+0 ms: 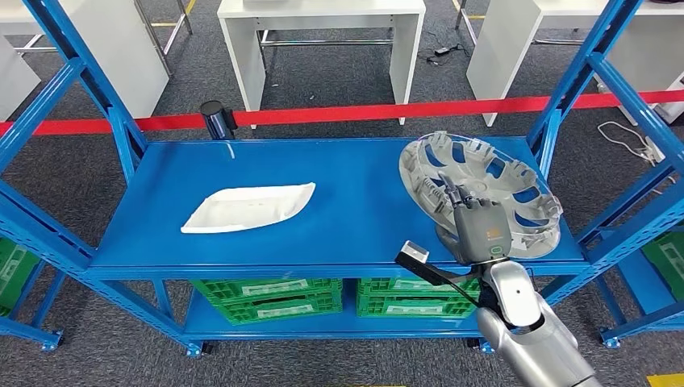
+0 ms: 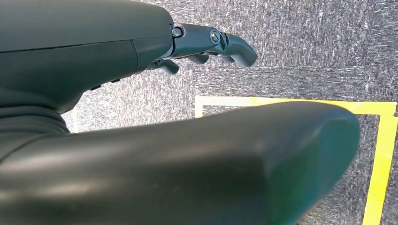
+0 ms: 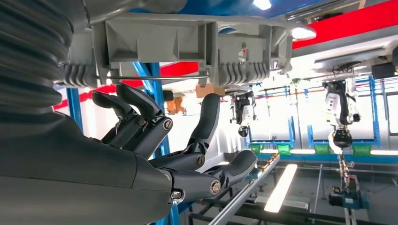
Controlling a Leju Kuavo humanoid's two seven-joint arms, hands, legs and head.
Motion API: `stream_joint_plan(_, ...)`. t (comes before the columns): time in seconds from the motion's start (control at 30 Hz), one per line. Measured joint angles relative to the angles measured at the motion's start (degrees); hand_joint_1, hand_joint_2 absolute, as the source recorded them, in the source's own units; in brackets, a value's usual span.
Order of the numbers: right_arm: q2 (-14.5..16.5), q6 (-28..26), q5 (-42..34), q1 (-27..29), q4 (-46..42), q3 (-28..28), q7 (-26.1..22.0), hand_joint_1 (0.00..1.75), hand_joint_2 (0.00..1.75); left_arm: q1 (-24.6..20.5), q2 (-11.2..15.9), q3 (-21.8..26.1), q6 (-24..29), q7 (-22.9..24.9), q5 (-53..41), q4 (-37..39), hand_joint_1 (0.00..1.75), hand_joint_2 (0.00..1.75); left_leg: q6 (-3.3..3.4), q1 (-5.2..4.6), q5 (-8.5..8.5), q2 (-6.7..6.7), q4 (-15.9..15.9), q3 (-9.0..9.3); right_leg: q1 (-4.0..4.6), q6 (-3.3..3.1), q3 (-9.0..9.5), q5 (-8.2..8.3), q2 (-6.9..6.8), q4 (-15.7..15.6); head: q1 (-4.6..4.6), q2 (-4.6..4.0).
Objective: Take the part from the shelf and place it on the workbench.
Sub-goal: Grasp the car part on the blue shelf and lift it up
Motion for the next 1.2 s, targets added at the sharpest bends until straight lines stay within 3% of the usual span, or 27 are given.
stream_joint_plan(0.33,0.83,3.60,-1.92,1.66,0.18,-2.49,-2.36,1.75,1.75,0.02,0.02,0.30,-0.02,-0.54,-0.01,0.00,0.00,0.00,0.00,0.00,-0.08,-0.01,-0.01,0.00,0.00,-0.03,0.00,-0.09,0.00,0.00,0.01,0.00)
stream_joint_plan(0.47,0.95,7.12,-1.87,1.32,2.94,-2.71,-3.04,0.07,1.75,0.02,0.04,0.30,-0.14,-0.38,-0.21,0.00,0.00,0.00,0.01,0.00,-0.09,-0.01,-0.01,-0.01,0.00,-0.02,0.02,-0.09,0.00,0.00,0.01,0.00)
stream_joint_plan(0.5,1.04,8.00,-1.69,1.12,3.91,-2.71,-3.04,0.01,1.75,0.02,0.04,0.30,-0.15,-0.30,-0.27,0.00,0.00,0.00,0.01,0.00,-0.09,-0.01,-0.01,-0.01,0.00,-0.02,0.02,-0.09,0.00,0.00,0.01,0.00)
stream_joint_plan(0.83,2.08,11.01,-0.96,-1.77,12.77,-2.68,-3.22,0.00,1.75,0.01,0.04,0.33,-0.35,-0.19,-0.32,0.00,0.00,0.00,0.01,0.00,-0.09,-0.01,-0.01,0.01,0.01,-0.03,0.02,-0.09,0.00,0.00,0.00,0.00)
stream_joint_plan(1.2,1.58,16.93,-3.53,-5.02,15.18,-2.14,-2.82,0.00,1.75,0.03,0.04,0.65,-0.35,-0.28,-0.16,0.00,0.00,0.00,0.01,0.00,-0.09,0.00,-0.01,0.13,0.00,-0.02,0.12,-0.10,0.01,0.00,0.00,0.00)
